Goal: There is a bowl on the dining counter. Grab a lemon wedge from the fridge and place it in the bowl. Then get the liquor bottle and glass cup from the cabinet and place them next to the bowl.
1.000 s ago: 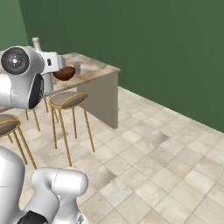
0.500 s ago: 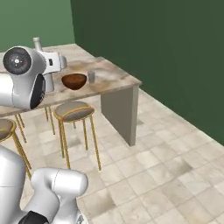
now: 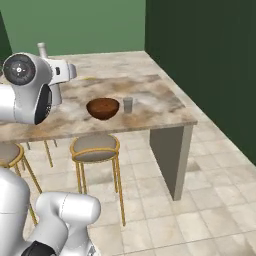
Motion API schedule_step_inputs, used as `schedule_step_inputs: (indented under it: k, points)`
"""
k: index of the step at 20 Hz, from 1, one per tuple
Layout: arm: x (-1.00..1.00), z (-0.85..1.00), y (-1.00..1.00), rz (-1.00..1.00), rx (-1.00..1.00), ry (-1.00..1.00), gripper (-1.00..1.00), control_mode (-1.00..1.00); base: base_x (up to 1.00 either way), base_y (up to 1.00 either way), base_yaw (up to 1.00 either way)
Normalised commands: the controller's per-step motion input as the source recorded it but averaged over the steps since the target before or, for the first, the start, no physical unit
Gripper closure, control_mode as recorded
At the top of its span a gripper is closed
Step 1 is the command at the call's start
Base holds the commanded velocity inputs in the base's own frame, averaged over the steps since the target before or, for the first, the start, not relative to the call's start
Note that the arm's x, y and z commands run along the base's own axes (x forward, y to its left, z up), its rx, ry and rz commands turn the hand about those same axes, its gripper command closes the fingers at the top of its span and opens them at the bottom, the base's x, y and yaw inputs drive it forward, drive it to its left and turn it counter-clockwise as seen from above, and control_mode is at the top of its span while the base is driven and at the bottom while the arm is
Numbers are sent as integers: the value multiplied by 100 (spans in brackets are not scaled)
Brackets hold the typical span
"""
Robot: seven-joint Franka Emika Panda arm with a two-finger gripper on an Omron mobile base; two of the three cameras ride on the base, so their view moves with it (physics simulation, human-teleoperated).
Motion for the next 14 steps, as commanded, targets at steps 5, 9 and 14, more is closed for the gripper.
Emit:
schedule_step_inputs:
  k: [5,9,14]
  points:
    - [0,0,0,0,0,0,100,100,99,-37,48]
    - [0,0,0,0,0,0,100,100,82,-33,42]
    - [6,-2,12,0,-4,1,100,-100,21,-1,6]
